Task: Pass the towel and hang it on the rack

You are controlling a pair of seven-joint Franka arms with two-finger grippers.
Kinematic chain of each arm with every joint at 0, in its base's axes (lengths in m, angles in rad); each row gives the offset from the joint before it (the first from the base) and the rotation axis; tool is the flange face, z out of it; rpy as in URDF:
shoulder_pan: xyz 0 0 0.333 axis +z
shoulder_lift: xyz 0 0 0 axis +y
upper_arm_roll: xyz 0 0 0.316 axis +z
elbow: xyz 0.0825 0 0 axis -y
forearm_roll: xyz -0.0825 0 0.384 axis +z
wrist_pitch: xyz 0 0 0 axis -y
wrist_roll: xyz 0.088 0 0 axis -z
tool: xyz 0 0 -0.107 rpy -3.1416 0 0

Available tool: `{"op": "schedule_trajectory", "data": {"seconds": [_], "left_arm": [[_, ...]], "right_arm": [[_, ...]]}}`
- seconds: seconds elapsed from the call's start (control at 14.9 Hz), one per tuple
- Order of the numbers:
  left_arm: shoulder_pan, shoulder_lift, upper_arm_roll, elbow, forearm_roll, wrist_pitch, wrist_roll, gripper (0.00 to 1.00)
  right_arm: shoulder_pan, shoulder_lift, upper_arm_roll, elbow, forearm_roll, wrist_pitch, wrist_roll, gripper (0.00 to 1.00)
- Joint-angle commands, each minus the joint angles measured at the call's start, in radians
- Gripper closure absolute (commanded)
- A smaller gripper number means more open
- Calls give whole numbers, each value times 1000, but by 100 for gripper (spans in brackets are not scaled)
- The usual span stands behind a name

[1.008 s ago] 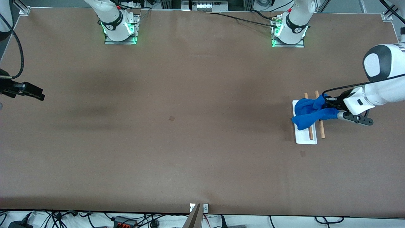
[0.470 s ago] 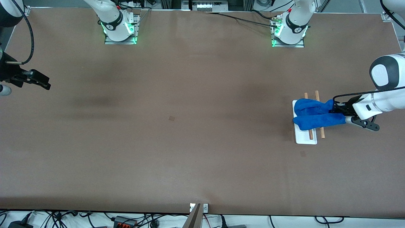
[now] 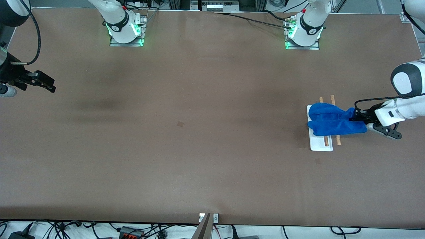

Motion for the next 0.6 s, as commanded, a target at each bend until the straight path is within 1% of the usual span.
{"op": "schedule_trajectory", "data": {"seconds": [0.0,0.07,0.13,0.27,0.54], "left_arm": [[20,14,-10,8,19,16,42,48],[20,14,-10,8,13,16,46,37],[20,14,-10,8,10,18,46,31],[19,14,-10,7,7,16,34,31],[17,11,-14,8,6,2,17,28]], "right_arm": [[-2,-17,2,10,7,2,-13,0],[-2,-17,2,11,7,2,-18,0],[-2,-17,3,13,7,0,-21,0],[-1,-15,3,14,5,-1,-24,0],[-11,-8,6,17,7,0,-24,0]]}}
